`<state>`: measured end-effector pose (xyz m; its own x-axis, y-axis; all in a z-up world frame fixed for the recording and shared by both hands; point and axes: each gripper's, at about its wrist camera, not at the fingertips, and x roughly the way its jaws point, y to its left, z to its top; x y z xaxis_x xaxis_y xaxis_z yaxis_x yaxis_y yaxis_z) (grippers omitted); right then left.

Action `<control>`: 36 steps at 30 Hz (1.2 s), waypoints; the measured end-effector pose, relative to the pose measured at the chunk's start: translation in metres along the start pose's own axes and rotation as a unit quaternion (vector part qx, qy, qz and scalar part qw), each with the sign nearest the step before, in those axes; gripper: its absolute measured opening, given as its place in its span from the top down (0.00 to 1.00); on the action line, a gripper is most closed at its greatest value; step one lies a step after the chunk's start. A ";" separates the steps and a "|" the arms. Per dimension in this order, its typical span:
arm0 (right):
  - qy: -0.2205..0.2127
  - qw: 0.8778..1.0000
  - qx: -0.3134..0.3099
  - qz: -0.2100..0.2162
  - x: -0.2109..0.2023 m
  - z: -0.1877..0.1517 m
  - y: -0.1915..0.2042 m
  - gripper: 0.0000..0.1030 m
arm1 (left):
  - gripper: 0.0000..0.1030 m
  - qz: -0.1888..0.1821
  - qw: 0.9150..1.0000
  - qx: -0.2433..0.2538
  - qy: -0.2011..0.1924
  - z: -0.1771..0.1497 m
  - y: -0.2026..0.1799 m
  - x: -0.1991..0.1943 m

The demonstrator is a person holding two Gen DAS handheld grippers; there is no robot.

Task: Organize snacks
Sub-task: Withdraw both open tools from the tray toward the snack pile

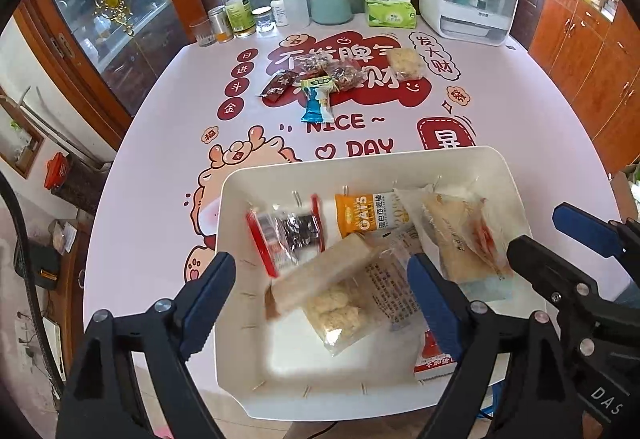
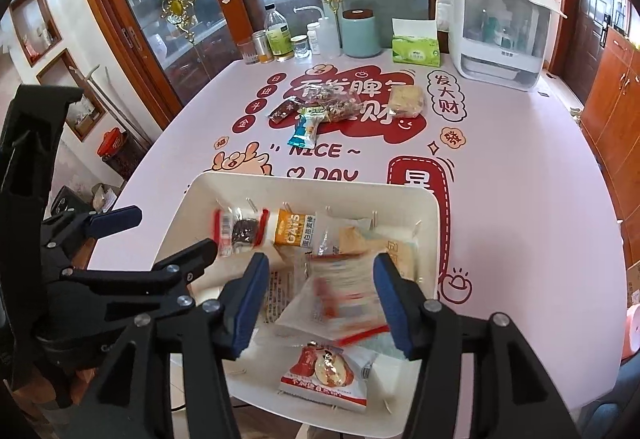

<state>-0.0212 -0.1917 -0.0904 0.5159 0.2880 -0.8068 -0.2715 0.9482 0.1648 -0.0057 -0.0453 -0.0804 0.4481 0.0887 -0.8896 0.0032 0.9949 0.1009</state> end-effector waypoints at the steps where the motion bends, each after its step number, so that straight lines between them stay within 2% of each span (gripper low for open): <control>1: 0.000 1.000 0.000 0.000 0.000 0.000 0.001 0.45 | 0.16 0.001 1.000 -0.001 -0.001 0.000 0.001 0.000; 15: -0.001 1.000 -0.002 0.002 0.001 0.001 0.008 0.45 | 0.16 0.009 1.000 -0.004 -0.007 -0.001 0.007 -0.001; 27: 0.004 1.000 -0.006 0.011 0.016 0.012 0.019 0.45 | 0.16 0.020 1.000 -0.008 0.005 0.006 0.024 0.010; 36: -0.006 1.000 0.008 0.009 0.026 0.029 0.021 0.45 | 0.14 0.038 0.999 0.000 -0.028 0.033 0.039 0.007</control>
<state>0.0097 -0.1607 -0.0913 0.5200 0.3069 -0.7971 -0.2680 0.9447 0.1889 0.0272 -0.0072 -0.0680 0.4970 0.1610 -0.8527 -0.0323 0.9854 0.1673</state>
